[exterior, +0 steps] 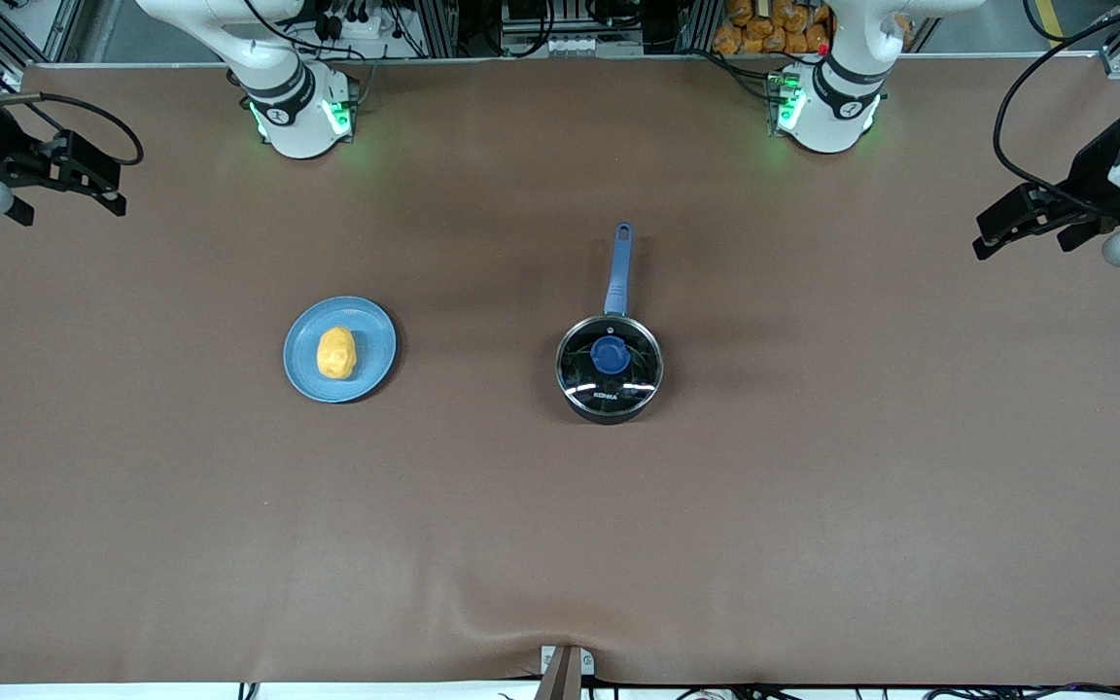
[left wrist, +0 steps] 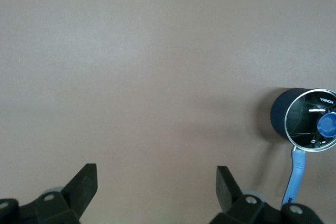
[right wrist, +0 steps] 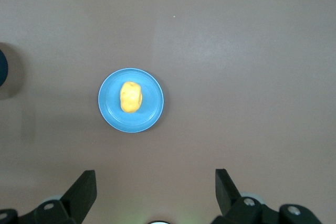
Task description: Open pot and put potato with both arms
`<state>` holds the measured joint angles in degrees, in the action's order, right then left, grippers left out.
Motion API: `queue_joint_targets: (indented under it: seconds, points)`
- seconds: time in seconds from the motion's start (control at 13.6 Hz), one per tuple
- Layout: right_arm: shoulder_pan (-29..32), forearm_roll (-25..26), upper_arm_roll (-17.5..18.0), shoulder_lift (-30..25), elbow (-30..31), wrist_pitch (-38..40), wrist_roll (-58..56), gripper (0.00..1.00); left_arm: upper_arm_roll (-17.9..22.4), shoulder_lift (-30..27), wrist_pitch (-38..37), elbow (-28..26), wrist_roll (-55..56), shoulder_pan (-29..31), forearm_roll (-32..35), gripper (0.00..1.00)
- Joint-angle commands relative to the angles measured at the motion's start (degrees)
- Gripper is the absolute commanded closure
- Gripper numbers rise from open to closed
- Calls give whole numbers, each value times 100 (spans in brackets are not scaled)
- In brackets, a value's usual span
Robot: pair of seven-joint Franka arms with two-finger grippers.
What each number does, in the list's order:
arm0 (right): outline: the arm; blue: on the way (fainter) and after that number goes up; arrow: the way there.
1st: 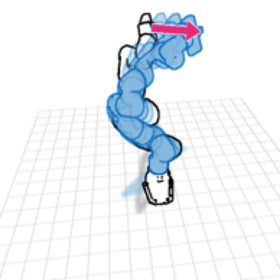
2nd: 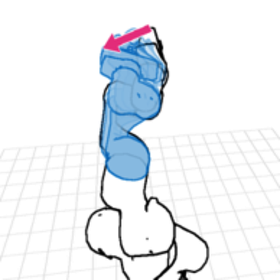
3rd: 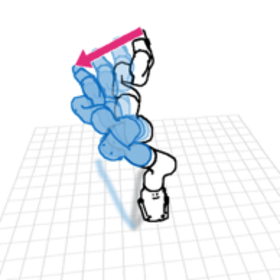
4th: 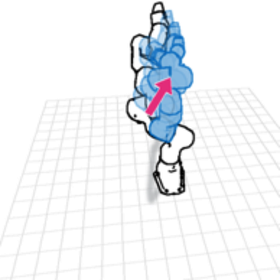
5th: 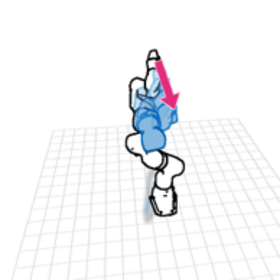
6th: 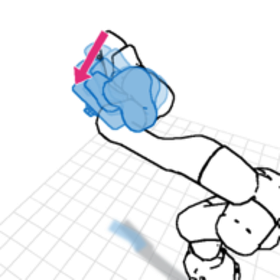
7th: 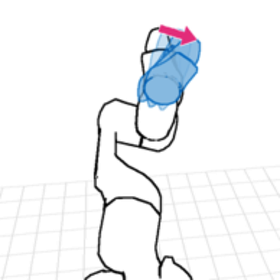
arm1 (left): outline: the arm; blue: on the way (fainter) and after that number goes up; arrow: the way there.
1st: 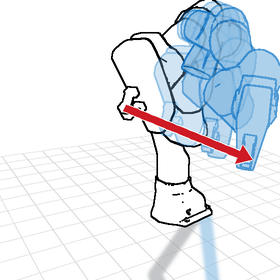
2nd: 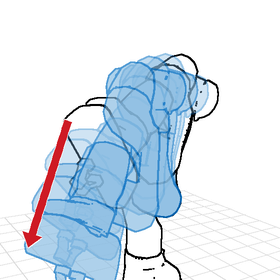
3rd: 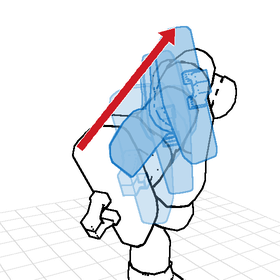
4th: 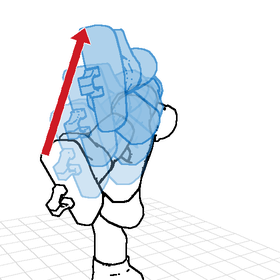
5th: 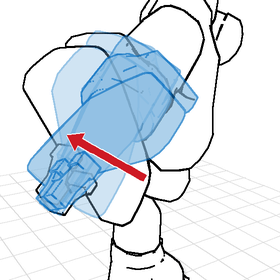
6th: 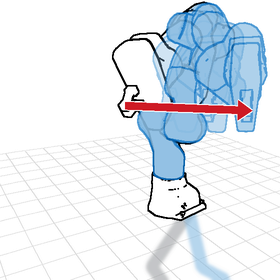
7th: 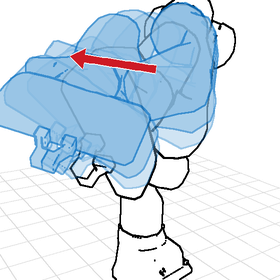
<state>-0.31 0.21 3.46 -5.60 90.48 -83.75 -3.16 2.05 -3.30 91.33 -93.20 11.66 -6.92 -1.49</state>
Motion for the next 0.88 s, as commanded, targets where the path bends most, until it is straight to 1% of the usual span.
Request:
queue_joint_targets:
  seconds: [0.0,0.81]
  points:
    - [49,14,32,-29,5,43,-9,0,-3,-13,-71,-5,-146,59,-106,0]
    - [66,14,23,-29,5,60,-18,0,-21,84,-71,-5,-111,-2,-115,0]
